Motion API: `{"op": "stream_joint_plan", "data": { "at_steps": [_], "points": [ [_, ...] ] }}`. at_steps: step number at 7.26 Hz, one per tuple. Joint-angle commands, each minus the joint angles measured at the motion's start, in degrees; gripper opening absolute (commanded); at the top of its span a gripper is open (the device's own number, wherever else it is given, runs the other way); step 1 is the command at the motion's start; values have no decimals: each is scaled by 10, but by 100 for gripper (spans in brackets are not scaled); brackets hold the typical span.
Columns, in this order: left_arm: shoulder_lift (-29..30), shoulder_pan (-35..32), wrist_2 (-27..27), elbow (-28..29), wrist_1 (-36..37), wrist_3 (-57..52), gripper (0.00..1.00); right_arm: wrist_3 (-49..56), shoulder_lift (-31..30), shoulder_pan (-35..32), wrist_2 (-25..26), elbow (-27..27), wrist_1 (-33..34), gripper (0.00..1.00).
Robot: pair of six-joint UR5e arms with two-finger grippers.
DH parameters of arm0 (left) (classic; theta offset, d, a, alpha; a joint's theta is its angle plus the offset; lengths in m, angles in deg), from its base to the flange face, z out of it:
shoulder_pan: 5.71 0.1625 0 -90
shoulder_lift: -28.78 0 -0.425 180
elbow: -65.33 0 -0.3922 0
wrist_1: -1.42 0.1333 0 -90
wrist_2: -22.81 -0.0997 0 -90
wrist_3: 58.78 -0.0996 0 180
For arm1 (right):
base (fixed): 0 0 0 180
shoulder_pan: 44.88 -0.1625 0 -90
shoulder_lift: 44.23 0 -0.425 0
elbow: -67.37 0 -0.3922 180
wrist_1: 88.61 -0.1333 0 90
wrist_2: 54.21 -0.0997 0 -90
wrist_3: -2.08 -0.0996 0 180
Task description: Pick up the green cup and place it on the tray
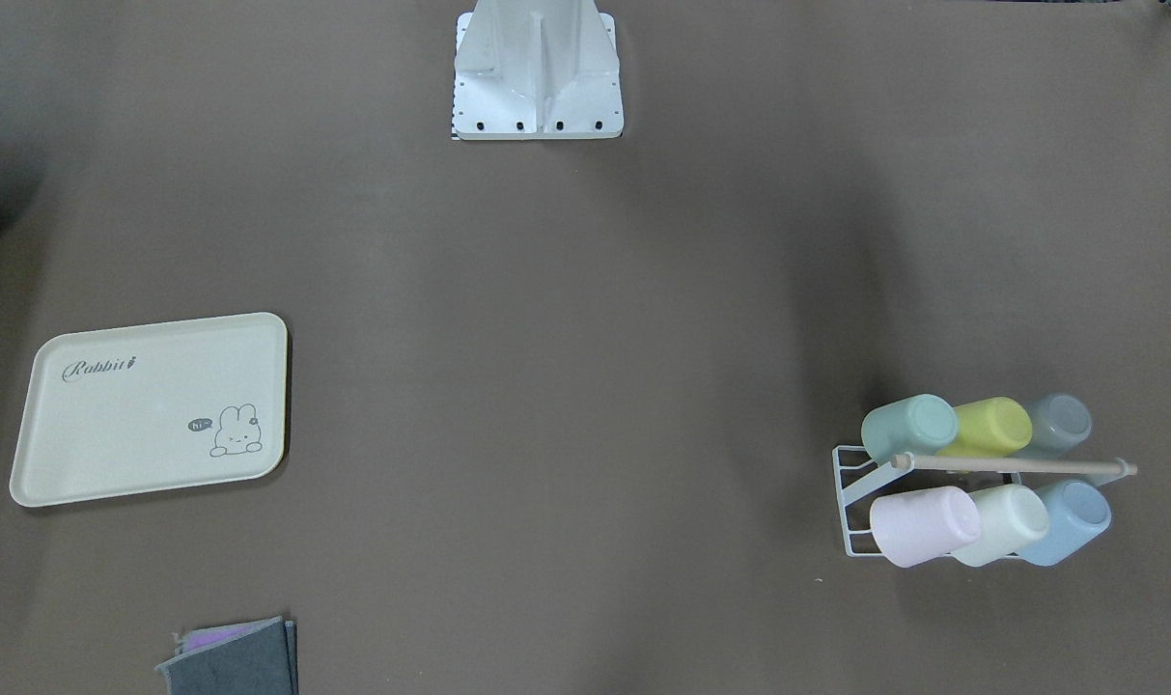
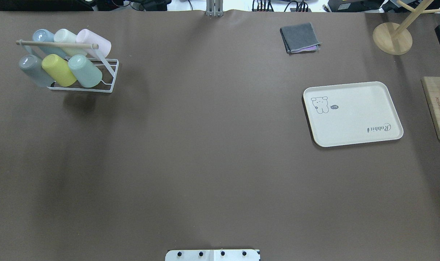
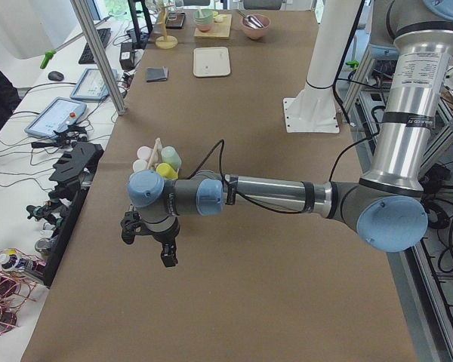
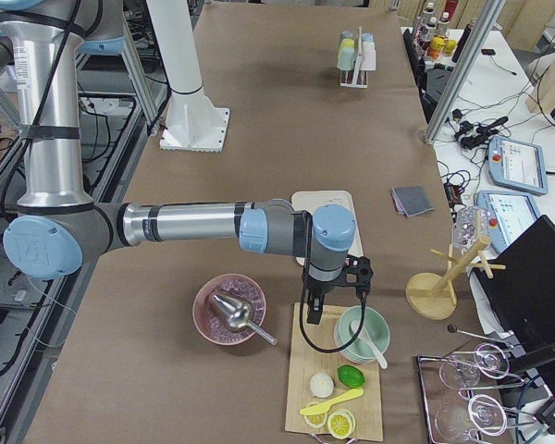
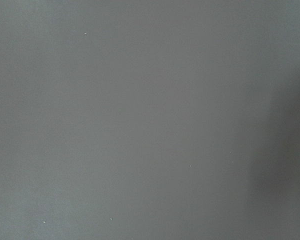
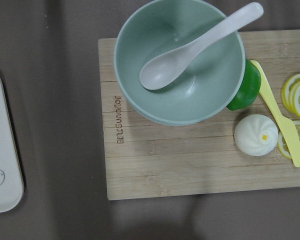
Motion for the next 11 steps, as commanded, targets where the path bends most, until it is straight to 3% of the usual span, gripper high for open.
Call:
{"op": "stream_joint_plan", "data": {
  "at_steps": [1, 5, 7, 10, 11],
  "points": [
    [0, 0, -3, 0, -1, 0, 99, 1, 0, 1, 0, 1, 0, 100],
    [0, 1, -2, 1, 0, 0, 99, 0, 0, 1, 1, 12, -1, 100],
    [0, 1, -3, 1, 0, 0, 99, -2, -25, 34, 0, 4, -85, 100],
    [4, 1, -1, -1, 13, 0, 99, -3, -64, 22, 1, 55, -117, 100],
    [19, 3, -4, -11, 55, 0, 99, 0, -67, 16, -4, 61, -127, 100]
  ]
}}
